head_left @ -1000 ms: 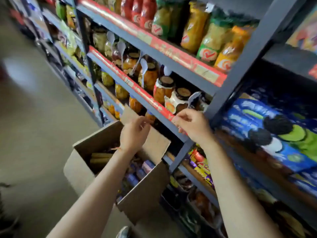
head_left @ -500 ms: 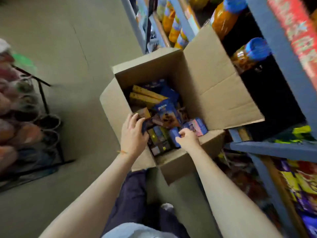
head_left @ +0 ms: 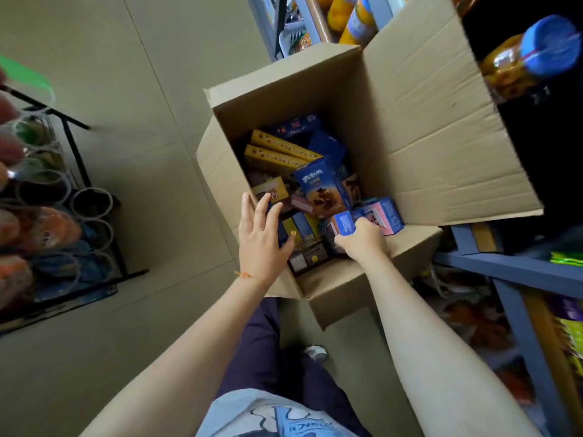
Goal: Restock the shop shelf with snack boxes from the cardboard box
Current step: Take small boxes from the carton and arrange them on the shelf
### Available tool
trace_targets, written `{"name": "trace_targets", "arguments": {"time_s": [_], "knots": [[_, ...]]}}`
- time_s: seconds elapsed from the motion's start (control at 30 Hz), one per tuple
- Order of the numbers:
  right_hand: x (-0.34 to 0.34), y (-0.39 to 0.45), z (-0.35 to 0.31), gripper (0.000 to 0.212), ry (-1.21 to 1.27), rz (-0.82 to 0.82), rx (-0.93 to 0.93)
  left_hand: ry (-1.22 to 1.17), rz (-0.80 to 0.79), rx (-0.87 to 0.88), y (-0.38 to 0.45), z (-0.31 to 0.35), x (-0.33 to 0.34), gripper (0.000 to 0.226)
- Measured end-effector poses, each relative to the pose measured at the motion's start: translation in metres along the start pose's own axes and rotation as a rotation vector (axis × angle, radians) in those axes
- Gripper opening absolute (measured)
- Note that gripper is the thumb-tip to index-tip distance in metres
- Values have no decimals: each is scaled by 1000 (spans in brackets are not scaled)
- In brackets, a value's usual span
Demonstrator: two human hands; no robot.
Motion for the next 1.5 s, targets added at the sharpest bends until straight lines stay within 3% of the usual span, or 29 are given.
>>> {"name": "trace_targets", "arguments": {"time_s": [0.13, 0.27, 0.4, 0.47, 0.53, 0.67, 0.77, 0.87, 0.97, 1.07, 1.13, 1.23, 1.3, 1.4, 1.5], "knots": [[-51, -20, 0, 25, 324, 73, -50, 34, -88, -70, 5, 6, -13, 79], [-107, -55, -13, 1, 725, 20, -160, -222, -84, 9, 25, 41, -56, 81], [-166, -107, -30, 11, 973, -76, -222, -444, -180, 185, 43, 95, -124, 69], [-204, -133, -33, 27, 1026, -33, -266, -540, -234, 239, 43, 118, -162, 52], [-244, -163, -32, 19, 1072, 36, -322, -610, -280, 277, 38, 141, -197, 41], [-317, -235, -24, 23, 1148, 174, -479, -905, -348, 319, 9, 189, -263, 50], [-349, -288, -23, 13, 1205, 139, -628, -1088, -326, 359, -17, 221, -310, 36], [-376, -328, -9, 9, 1217, 190, -703, -1124, -294, 445, -40, 250, -347, 28], [-399, -366, -1, 23, 1210, 320, -802, -1097, -187, 427, -46, 258, -374, 17], [-414, -400, 4, 42, 1079, 486, -954, -1275, -392, 392, -60, 272, -385, 50], [-418, -423, 2, 49, 939, 579, -1043, -1316, -534, 486, -78, 290, -397, 61], [-420, -445, 5, 56, 865, 615, -1099, -1461, -477, 550, -93, 300, -425, 52], [-424, -454, 17, 63, 1002, 602, -1098, -1527, -422, 614, -101, 304, -439, 51], [-434, -479, 42, 45, 1305, 581, -1128, -1566, -355, 767, -126, 317, -463, 55], [-446, -522, 67, 37, 1285, 713, -1159, -1582, -357, 954, -166, 347, -485, 59]]}}
Point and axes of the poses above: each hand's wrist, its own y-axis towards the middle knuckle, its own x-axis out of the palm, z = x × y, the point moved 10 cm from there along y, towards the middle knuckle, and after that the axes turned 13 degrees about y, right-handed, at the moved point
